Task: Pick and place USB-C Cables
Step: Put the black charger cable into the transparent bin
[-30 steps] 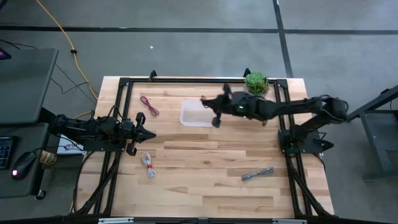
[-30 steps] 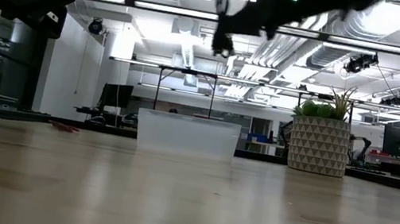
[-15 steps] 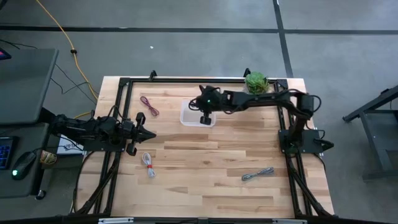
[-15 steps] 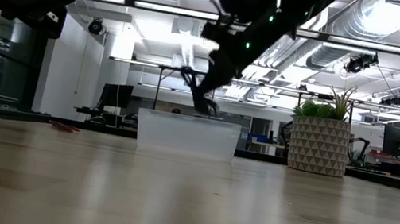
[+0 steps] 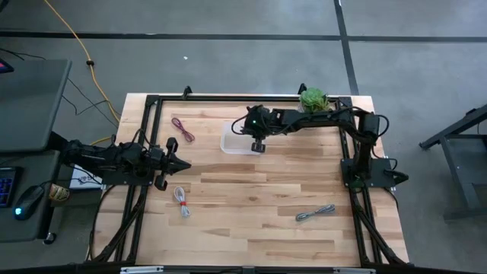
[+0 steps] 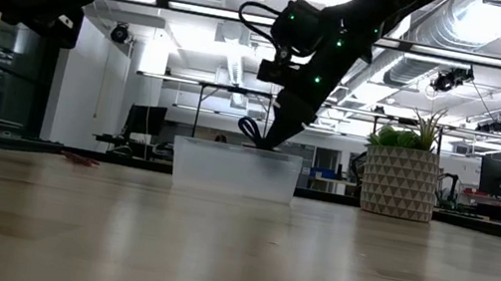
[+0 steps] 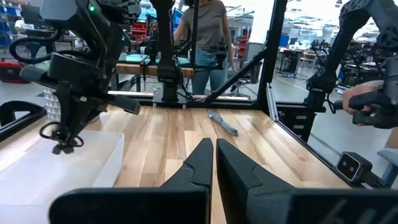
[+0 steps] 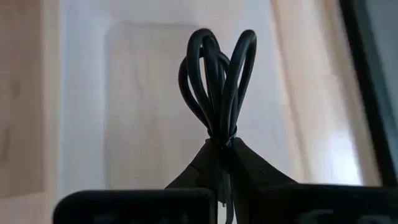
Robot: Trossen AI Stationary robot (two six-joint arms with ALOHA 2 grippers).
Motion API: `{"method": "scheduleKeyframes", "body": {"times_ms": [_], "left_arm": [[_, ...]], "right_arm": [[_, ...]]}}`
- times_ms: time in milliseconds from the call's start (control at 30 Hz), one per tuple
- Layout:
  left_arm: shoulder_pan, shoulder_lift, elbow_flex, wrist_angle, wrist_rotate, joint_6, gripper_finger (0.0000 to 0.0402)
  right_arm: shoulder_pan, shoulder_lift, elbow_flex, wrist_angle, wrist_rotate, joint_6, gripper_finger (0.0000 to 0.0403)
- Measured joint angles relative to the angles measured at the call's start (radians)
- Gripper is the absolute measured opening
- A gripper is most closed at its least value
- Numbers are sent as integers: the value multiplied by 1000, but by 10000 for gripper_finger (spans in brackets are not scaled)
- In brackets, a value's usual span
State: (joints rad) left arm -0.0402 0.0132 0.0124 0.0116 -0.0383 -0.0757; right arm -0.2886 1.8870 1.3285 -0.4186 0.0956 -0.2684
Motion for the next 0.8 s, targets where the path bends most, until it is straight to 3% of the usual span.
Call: {"method": "scheduleKeyframes", "body": {"times_ms": [800], "left_arm": [[0,0,0,0,0,0,3]], "right_arm": [[80,0,-1,103,-5,-55,0]]}}
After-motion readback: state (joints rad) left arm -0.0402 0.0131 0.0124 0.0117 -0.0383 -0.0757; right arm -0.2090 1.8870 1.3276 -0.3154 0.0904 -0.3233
